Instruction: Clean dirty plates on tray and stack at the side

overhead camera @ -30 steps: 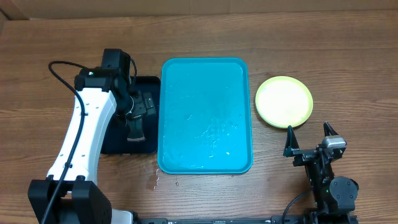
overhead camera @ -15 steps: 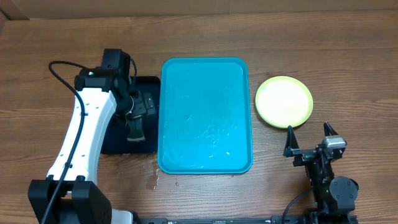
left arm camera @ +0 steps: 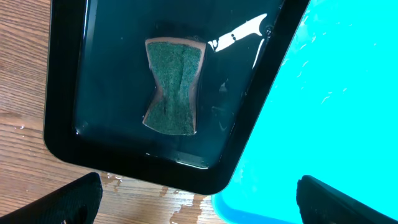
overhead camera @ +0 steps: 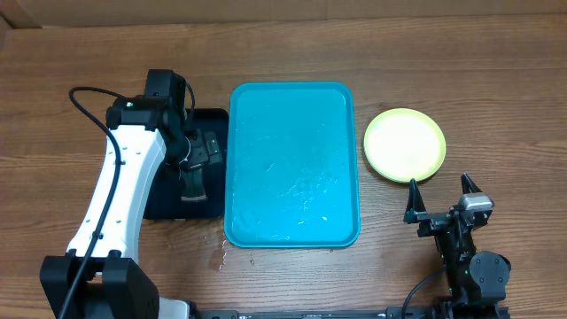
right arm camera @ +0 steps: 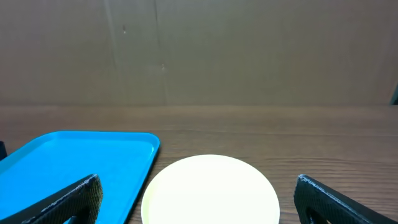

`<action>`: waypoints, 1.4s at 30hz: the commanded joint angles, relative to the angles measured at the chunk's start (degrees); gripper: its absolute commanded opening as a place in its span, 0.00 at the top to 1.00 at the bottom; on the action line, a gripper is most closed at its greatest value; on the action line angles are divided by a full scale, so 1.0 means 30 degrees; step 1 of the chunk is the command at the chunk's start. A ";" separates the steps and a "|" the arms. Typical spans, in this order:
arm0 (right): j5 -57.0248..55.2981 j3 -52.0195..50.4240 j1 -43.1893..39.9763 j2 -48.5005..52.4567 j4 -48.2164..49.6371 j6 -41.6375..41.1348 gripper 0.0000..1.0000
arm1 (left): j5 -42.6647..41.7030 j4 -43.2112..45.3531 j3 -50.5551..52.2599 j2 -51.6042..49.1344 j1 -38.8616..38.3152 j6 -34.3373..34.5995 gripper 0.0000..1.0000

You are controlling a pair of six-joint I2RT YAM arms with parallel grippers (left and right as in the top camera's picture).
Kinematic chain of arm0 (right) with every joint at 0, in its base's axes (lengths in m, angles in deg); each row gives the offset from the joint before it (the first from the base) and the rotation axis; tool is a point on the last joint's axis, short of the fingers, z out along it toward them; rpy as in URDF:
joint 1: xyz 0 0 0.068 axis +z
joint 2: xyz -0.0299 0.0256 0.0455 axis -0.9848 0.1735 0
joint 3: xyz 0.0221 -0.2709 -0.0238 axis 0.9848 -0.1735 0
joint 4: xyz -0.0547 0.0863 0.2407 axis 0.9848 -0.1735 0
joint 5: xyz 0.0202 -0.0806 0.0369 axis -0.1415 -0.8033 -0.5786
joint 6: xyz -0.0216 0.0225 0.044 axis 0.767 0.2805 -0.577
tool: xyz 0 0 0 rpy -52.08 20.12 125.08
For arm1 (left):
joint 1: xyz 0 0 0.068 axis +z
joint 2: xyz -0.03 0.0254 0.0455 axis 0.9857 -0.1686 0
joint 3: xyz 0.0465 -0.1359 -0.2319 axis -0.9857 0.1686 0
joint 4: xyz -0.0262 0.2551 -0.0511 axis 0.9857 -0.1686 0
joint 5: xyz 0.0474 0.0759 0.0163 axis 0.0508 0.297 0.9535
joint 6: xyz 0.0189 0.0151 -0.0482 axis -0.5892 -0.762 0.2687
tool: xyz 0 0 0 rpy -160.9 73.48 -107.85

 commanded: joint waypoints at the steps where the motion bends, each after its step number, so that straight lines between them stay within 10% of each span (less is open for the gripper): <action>1: -0.0131 -0.0204 0.0102 -0.0153 0.0080 0.0087 0.00 | -0.0204 0.0015 -0.0182 -0.0087 -0.0044 0.0393 0.00; 25: -0.0131 -0.0204 0.0102 -0.0153 0.0080 0.0087 0.00 | 0.0146 0.2237 -0.0838 -0.0080 -0.0044 0.0095 0.00; 42: -0.0131 -0.0204 0.0102 -0.0153 0.0080 0.0087 0.00 | -0.2535 0.1020 -1.1839 0.1260 -0.0036 -0.2557 0.00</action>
